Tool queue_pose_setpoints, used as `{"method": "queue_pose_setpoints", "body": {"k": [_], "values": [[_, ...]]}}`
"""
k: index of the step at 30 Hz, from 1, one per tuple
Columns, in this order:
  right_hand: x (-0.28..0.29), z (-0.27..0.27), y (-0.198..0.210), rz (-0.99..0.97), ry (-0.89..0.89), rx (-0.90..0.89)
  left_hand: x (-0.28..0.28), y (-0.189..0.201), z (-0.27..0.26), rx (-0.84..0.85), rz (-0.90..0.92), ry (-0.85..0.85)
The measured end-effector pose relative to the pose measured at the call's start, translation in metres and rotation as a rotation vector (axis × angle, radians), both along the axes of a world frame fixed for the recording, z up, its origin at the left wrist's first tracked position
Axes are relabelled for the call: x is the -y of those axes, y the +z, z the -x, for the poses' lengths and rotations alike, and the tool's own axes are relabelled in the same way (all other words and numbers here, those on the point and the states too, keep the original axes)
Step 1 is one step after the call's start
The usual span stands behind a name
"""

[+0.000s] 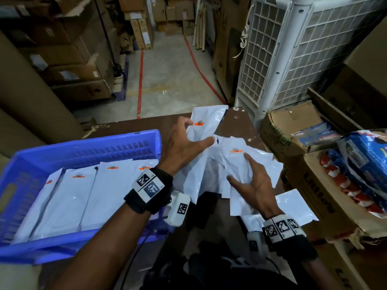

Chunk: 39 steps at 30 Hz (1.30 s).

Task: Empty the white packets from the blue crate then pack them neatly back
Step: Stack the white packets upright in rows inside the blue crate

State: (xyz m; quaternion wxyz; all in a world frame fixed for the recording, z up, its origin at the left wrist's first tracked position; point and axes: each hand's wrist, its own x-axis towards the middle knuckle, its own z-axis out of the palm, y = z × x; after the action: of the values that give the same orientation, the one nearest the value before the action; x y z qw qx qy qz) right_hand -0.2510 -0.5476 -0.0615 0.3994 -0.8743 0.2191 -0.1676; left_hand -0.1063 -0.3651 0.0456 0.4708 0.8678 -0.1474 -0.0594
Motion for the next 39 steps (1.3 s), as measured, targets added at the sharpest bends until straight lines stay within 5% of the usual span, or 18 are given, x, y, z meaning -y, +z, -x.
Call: {"method": "queue_pose_setpoints", "body": {"k": [6,16,25,39], "values": [[-0.069,-0.045,0.066,-0.130,0.148,0.073,-0.103,0.025,-0.017,0.055,-0.170,0.127],[-0.204,-0.113,0.124,-0.228,0.447,0.052,-0.257,0.024,-0.064,-0.097,-0.260,0.328],[-0.292,-0.167,0.098,-0.084,0.545,-0.251,-0.326,-0.010,-0.100,-0.337,-0.386,0.394],[-0.336,-0.189,0.061,0.198,0.546,-0.630,-0.351,-0.056,-0.092,-0.485,-0.502,0.379]]}}
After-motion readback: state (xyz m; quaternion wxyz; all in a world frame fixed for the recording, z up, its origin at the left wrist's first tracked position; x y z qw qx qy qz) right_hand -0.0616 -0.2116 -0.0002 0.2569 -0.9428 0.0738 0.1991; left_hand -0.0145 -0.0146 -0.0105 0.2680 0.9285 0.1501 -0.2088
